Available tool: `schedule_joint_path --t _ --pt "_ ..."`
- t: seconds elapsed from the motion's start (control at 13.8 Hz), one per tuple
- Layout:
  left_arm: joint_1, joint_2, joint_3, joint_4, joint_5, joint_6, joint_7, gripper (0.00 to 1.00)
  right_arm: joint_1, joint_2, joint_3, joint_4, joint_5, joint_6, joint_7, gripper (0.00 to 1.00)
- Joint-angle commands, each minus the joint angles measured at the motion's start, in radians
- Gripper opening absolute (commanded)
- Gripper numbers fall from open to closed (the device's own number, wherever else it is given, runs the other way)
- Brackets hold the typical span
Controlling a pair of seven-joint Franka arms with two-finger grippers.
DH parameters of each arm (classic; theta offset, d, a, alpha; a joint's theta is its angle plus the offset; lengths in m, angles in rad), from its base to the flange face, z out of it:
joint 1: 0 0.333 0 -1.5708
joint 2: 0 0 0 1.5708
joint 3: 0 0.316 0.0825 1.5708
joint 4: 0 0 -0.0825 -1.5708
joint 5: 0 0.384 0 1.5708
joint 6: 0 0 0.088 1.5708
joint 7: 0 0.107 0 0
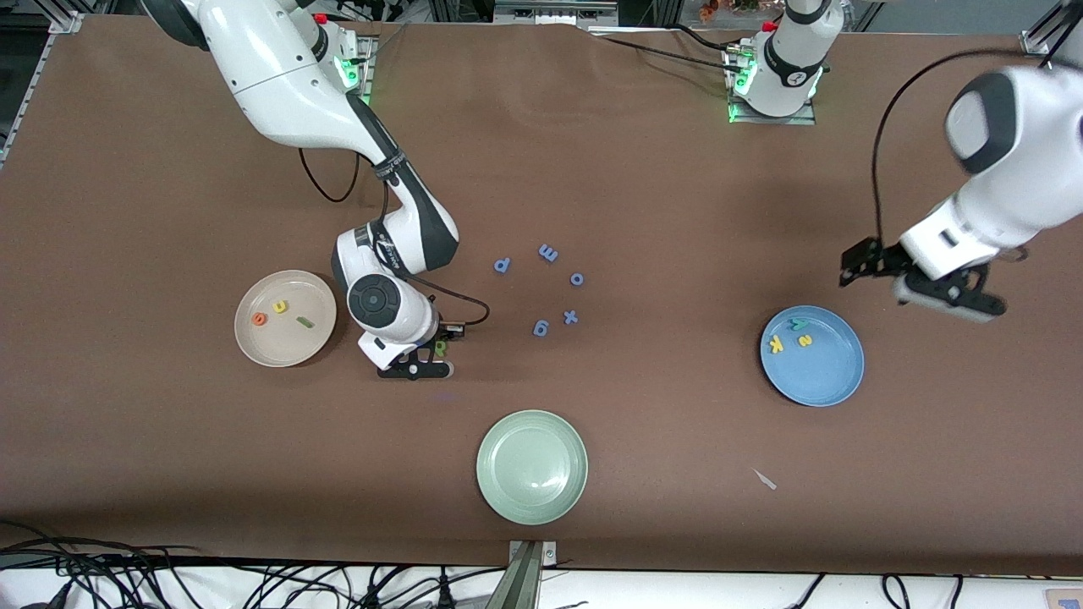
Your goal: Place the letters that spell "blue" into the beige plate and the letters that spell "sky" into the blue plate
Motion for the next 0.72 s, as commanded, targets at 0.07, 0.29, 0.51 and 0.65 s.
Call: schedule_joint_path --t 0.07,0.29,0.51,0.65 --pt "-0.007 -0.041 -0.043 0.178 0.076 -0.3 -0.218 1.0 0.003 0.007 0.004 0.028 0.002 -0.02 0.0 0.78" --pt "-0.007 -0.041 -0.138 0.263 0.143 -0.426 -0.336 1.0 0.006 0.004 0.004 0.028 -0.013 -0.033 -0.013 0.85" --pt "0.018 -0.043 -0.12 0.342 0.139 -0.517 -0.358 1.0 0.0 0.004 0.002 0.03 -0.021 -0.046 -0.06 0.85" --pt "0.029 -0.044 -0.118 0.377 0.133 -0.577 -0.361 1.0 -0.002 -0.005 0.002 0.03 -0.022 -0.047 -0.088 0.85"
